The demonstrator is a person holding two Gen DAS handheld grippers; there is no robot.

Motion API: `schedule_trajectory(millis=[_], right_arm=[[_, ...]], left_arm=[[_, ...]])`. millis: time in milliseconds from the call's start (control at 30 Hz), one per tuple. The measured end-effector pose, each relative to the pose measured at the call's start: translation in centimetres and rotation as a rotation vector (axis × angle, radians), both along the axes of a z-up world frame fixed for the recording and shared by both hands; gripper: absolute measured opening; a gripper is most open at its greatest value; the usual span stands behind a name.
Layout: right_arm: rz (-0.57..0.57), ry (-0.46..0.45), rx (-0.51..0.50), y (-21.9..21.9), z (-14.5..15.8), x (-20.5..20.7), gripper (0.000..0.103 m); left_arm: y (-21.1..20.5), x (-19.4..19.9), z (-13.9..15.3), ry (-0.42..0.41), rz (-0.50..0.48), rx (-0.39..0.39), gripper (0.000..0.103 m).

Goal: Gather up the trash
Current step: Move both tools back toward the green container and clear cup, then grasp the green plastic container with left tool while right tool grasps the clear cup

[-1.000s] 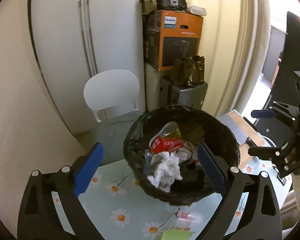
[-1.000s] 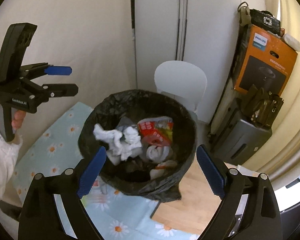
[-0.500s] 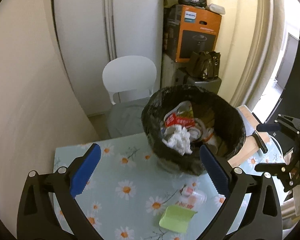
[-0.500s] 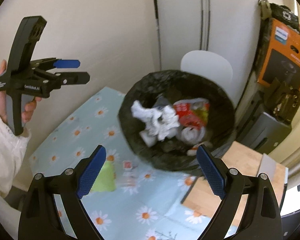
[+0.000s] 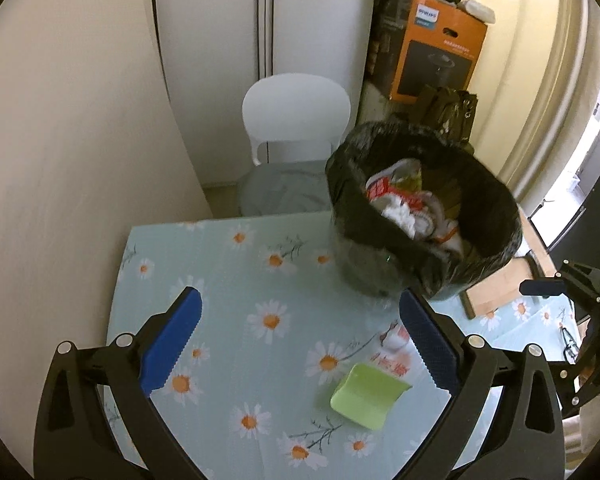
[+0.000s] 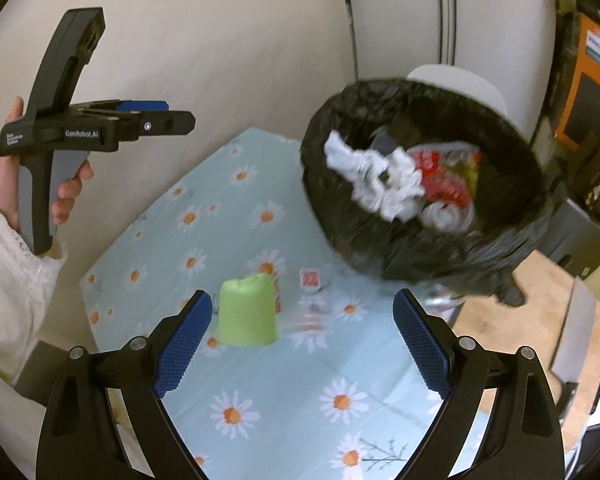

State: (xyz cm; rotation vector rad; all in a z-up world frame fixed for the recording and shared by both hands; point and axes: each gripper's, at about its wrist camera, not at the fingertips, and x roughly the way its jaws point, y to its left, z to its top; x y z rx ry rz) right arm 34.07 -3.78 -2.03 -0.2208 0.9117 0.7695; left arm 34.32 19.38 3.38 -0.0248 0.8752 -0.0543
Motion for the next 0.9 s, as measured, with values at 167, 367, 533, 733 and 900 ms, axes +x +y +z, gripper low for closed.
schedule_trajectory(millis=[167,367,533,733,900], right_arm=[[0.016,0.041,-0.009,0.6,-2.1,-0.3,0.087],[0.039,0.100,0.001,1.5,-4.4,-0.2,0.087],[0.045,0.137,-0.004,2.5,-6.4,0.5,0.087],[0.020,0.170,-0.017,3.2,-8.8,1.7,0.087],[0.005,0.202,-0.030,3.2,-10.5,2.6,0.087]], left_arm=[[0.6,-0.7,-1.7,0.034,0.019,0.005,0.097],[0.9,-1.3,-3.1,0.067,0.020,0.021,0.097],[1.2,-2.1,-4.1,0.083,0.006,0.020,0.097],[1.8,-2.7,-6.3,0.110,-0.005,0.002,0.097],[1.9,-2.7,-8.4,0.140,-0.016,-0.001,0.097]])
